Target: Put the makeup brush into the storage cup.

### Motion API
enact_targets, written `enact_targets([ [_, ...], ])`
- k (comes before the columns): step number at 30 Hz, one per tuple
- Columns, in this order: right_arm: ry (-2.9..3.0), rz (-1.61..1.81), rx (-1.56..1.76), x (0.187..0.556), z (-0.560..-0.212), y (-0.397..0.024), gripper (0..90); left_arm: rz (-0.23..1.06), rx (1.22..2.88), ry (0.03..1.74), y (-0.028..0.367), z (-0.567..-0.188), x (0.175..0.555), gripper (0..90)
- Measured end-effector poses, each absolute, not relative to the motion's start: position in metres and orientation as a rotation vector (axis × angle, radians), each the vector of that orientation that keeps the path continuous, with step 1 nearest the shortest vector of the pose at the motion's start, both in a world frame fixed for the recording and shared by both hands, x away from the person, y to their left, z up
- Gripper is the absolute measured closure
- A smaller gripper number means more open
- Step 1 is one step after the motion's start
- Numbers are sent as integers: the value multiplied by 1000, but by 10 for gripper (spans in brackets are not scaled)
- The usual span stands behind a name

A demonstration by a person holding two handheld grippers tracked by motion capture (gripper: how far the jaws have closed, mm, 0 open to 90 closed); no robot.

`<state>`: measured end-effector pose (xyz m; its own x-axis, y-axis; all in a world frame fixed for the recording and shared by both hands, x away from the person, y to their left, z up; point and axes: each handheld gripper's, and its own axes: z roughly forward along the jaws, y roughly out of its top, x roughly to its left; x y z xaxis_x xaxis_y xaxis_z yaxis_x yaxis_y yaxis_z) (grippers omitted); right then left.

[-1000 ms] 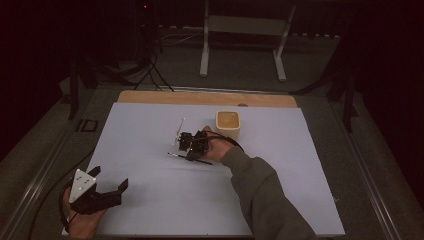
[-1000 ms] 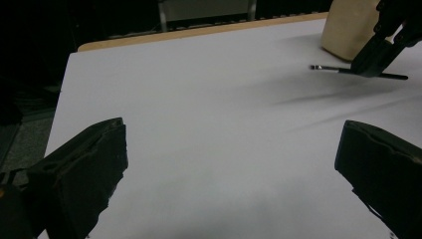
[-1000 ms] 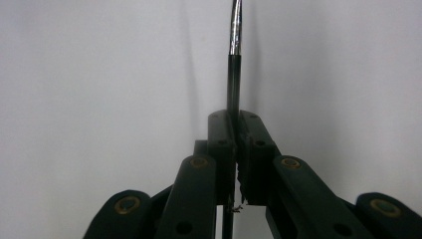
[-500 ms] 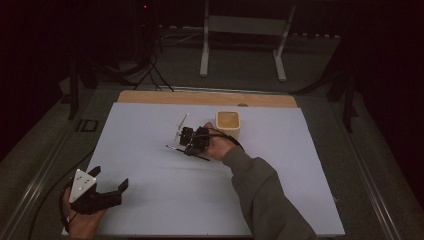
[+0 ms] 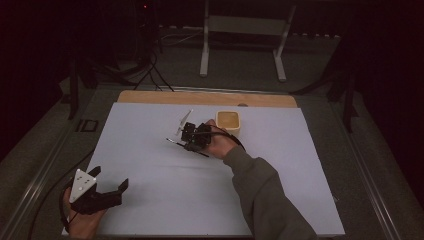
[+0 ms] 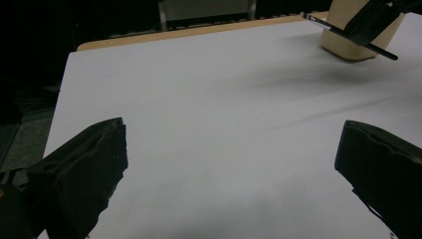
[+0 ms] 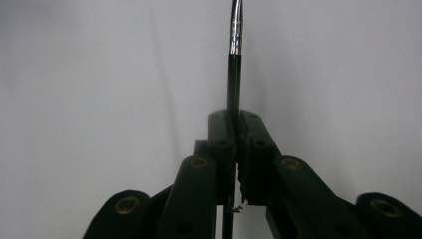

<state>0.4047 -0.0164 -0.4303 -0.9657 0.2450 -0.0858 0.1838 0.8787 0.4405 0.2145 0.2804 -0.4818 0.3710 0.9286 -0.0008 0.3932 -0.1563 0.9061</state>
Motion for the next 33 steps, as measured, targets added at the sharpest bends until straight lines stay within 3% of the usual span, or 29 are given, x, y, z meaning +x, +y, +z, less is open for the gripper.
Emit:
enact_targets([
  [33,2776,827,425,406,-415,-24,852,747,1729,1174,281,-482,214,14],
])
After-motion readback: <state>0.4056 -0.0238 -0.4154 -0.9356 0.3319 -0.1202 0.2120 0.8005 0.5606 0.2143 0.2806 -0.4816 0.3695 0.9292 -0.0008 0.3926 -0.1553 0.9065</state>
